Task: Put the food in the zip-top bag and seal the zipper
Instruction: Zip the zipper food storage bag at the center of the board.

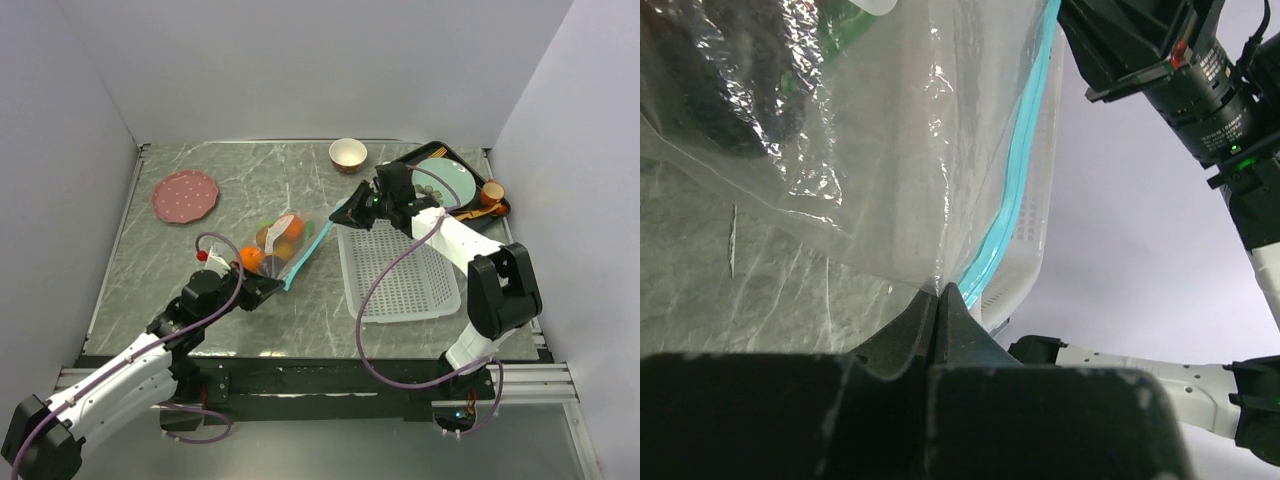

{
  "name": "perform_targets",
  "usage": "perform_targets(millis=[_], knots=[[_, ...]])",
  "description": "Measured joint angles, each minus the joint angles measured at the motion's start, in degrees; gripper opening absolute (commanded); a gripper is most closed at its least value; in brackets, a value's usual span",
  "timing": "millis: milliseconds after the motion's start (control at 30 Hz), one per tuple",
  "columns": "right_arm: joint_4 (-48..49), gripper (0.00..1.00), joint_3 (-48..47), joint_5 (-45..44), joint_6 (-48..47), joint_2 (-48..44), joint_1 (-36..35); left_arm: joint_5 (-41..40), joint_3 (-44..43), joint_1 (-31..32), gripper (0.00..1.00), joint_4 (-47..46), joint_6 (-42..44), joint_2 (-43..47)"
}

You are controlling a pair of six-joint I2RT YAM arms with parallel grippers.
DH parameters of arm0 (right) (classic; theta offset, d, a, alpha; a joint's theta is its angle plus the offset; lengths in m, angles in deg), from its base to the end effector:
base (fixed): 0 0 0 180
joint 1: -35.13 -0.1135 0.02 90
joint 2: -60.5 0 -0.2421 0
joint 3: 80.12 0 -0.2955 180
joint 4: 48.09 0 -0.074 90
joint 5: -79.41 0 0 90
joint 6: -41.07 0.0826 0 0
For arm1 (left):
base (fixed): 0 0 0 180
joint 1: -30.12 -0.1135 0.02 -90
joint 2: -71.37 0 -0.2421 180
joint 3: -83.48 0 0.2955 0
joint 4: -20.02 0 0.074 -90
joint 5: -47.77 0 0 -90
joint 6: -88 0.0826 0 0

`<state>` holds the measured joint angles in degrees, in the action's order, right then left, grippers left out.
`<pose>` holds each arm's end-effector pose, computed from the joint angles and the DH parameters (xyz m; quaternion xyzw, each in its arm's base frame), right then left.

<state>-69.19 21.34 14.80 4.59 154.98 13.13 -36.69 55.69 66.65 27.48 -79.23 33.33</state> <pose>0.3963 0.1983 0.1842 0.1429 0.8670 0.4219 0.2234 0.2113 -0.1665 0.1626 -0.2538 0.7662 -0.5147 0.2892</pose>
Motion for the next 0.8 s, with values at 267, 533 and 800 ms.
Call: perform_targets(millis=[267, 533, 800], knots=[[1.7, 0.07, 0.0, -0.8, 0.9, 1.7, 0.3, 2.3, 0.3, -0.2, 0.01, -3.7, 0.4, -2.7], [1.9, 0.07, 0.0, -1.3, 0.9, 2.5, 0.8, 5.4, 0.7, -0.3, 0.01, -7.6, 1.7, -6.3], [1.2, 0.18, -1.6, -1.1, -0.6, 4.7, 1.2, 8.8, 0.7, -0.3, 0.01, -11.5, 3.2, -12.2]])
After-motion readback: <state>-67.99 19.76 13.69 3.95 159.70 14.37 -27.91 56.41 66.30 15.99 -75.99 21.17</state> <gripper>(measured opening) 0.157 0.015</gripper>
